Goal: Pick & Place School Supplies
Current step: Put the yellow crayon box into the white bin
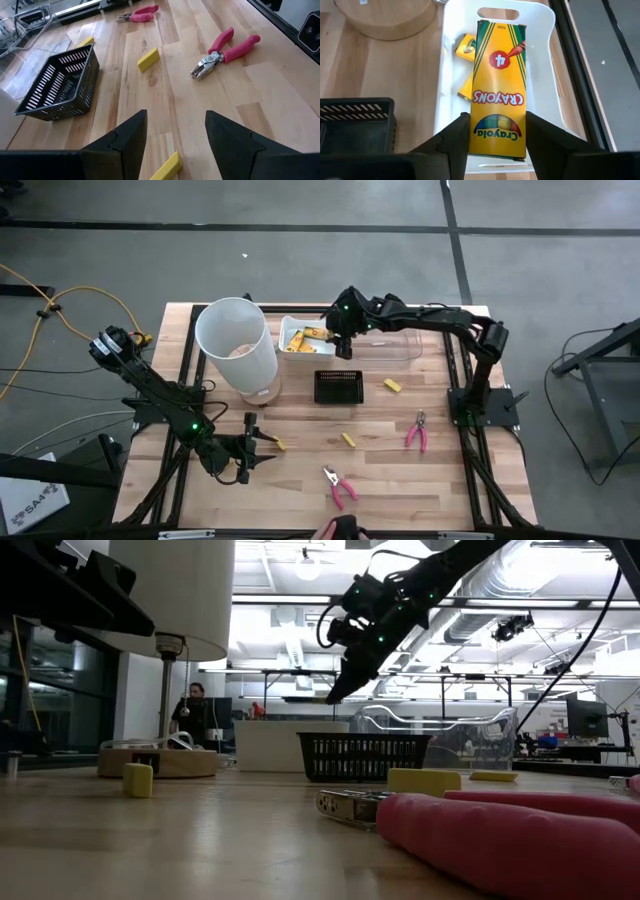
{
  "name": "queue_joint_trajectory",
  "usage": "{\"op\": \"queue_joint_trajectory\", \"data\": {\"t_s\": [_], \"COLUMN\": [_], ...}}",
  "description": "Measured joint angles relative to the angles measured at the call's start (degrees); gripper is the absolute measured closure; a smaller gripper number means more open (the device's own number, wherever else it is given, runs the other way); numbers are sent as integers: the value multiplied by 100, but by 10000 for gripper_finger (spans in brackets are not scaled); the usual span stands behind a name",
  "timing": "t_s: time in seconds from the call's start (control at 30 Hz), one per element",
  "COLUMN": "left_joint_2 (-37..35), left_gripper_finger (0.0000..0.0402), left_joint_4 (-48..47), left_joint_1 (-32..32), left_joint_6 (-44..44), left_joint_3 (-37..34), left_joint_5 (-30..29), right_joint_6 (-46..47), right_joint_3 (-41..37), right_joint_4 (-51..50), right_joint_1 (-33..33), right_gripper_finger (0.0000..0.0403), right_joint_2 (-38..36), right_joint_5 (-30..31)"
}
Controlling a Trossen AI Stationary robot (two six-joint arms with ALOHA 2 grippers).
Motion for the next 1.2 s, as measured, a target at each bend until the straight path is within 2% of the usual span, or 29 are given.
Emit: {"op": "queue_joint_trajectory", "data": {"t_s": [0.47,1.2], "left_joint_2": [0,0], "left_gripper_finger": [208,208], "left_joint_4": [0,-1], "left_joint_1": [0,0], "left_joint_6": [0,0], "left_joint_3": [0,0], "left_joint_5": [-1,-1], "right_joint_6": [42,-2], "right_joint_3": [0,0], "right_joint_4": [-20,224], "right_joint_1": [-79,-3], "right_gripper_finger": [238,238], "right_joint_2": [0,327], "right_joint_5": [-139,29]}}
